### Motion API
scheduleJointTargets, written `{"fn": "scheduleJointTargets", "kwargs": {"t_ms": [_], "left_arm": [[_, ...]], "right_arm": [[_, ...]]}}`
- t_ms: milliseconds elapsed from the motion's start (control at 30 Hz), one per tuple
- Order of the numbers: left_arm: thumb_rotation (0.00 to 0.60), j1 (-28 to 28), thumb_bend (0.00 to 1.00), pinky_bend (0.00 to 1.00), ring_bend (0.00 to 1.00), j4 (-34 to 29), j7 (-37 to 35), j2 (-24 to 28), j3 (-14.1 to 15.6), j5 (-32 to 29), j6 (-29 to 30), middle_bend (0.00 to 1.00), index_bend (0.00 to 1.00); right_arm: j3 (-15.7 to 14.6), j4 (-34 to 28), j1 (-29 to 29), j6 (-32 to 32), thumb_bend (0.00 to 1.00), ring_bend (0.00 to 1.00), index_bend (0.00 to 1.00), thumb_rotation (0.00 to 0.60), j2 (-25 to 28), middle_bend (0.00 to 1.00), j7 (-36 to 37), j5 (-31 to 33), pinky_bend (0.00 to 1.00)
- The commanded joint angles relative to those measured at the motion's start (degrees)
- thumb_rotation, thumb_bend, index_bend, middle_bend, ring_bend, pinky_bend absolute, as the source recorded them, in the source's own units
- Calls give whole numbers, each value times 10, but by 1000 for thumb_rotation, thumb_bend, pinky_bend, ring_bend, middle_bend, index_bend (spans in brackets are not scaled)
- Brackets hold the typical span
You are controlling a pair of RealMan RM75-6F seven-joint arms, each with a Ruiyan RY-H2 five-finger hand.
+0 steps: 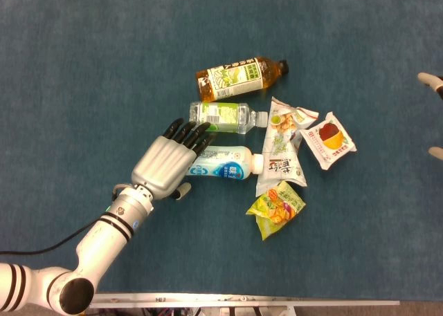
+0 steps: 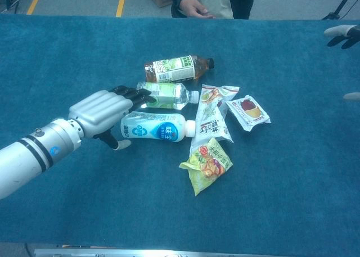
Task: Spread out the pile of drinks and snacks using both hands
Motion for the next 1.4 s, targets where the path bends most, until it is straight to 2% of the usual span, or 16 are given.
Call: {"fn": "scheduleJointTargets", "kwargs": {"t_ms": [33, 400, 667, 967, 1200, 1400], "left_arm": [[600, -6, 262, 0, 0, 6, 6, -2, -3, -12, -4, 0, 34], [600, -6, 261, 0, 0, 37, -1, -23, 4, -24, -4, 0, 188], [600, 0, 262, 0, 0, 55, -24, -36, 0, -14, 4, 0, 285], [600, 11, 268, 0, 0, 69, -43, -42, 2, 0, 14, 13, 437], [600, 24, 284, 0, 0, 67, -62, -22, 6, 9, 21, 38, 444], [600, 43, 290, 0, 0, 60, -89, 20, 16, 26, 33, 39, 444]], "right_arm": [[0, 1, 0, 0, 0, 209, 47, 600, 0, 213, 2, 0, 471], [0, 2, -2, 3, 0, 209, 47, 600, 3, 213, 15, -6, 471], [0, 1, -1, 2, 0, 209, 47, 600, 6, 213, 23, -9, 471], [0, -2, -1, 2, 0, 209, 48, 600, 7, 213, 27, -10, 471], [0, -3, -1, 3, 0, 209, 48, 600, 7, 213, 28, -11, 471], [1, -5, 0, 2, 0, 209, 48, 600, 7, 213, 26, -10, 471]]}}
